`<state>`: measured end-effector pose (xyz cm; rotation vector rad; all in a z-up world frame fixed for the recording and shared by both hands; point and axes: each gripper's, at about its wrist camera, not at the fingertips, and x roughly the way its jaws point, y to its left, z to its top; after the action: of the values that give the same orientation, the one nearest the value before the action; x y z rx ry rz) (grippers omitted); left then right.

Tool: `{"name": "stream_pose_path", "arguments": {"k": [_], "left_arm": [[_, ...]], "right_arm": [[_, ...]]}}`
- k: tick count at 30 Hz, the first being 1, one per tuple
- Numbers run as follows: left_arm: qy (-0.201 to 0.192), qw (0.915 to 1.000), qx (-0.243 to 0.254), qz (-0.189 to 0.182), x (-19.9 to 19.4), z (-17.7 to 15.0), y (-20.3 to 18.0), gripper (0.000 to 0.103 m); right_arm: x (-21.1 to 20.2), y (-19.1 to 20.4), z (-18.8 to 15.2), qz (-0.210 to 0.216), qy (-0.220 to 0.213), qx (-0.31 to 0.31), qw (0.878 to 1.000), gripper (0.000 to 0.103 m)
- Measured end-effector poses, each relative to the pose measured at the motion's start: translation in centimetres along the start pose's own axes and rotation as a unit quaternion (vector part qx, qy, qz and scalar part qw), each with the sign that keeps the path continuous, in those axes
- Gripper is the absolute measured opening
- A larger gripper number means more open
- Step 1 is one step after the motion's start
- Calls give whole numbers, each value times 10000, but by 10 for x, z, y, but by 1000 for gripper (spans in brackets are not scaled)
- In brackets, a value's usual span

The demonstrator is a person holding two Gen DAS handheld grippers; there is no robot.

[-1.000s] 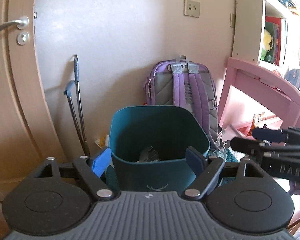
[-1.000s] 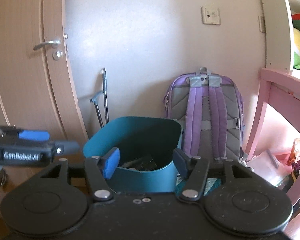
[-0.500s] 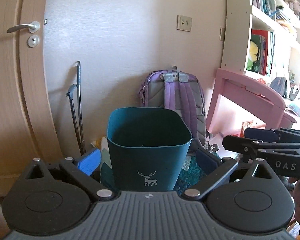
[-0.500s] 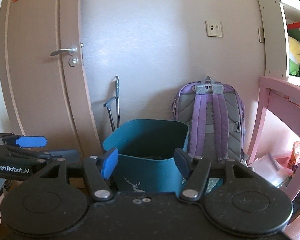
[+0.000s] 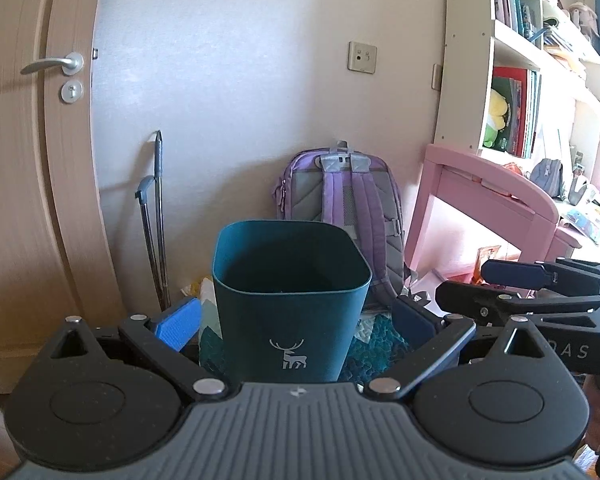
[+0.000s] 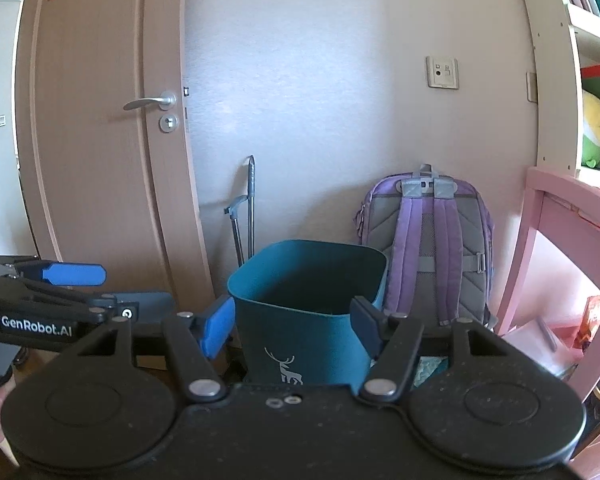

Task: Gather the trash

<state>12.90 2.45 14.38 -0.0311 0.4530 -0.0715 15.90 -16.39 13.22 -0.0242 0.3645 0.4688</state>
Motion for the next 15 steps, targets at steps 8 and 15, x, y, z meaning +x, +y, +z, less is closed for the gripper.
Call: {"name": "stream_pose_path", "arguments": {"k": [8,15], "left_arm": [[-56,9999,106,7,-12,12,-10,102],[-106,9999,128,22,-20,28,-18,102]], "right_arm": [[-14,1,10,-63,-64,-124,9999,64],[-24,-1,25,-176,-111,-175,9996,64]]}}
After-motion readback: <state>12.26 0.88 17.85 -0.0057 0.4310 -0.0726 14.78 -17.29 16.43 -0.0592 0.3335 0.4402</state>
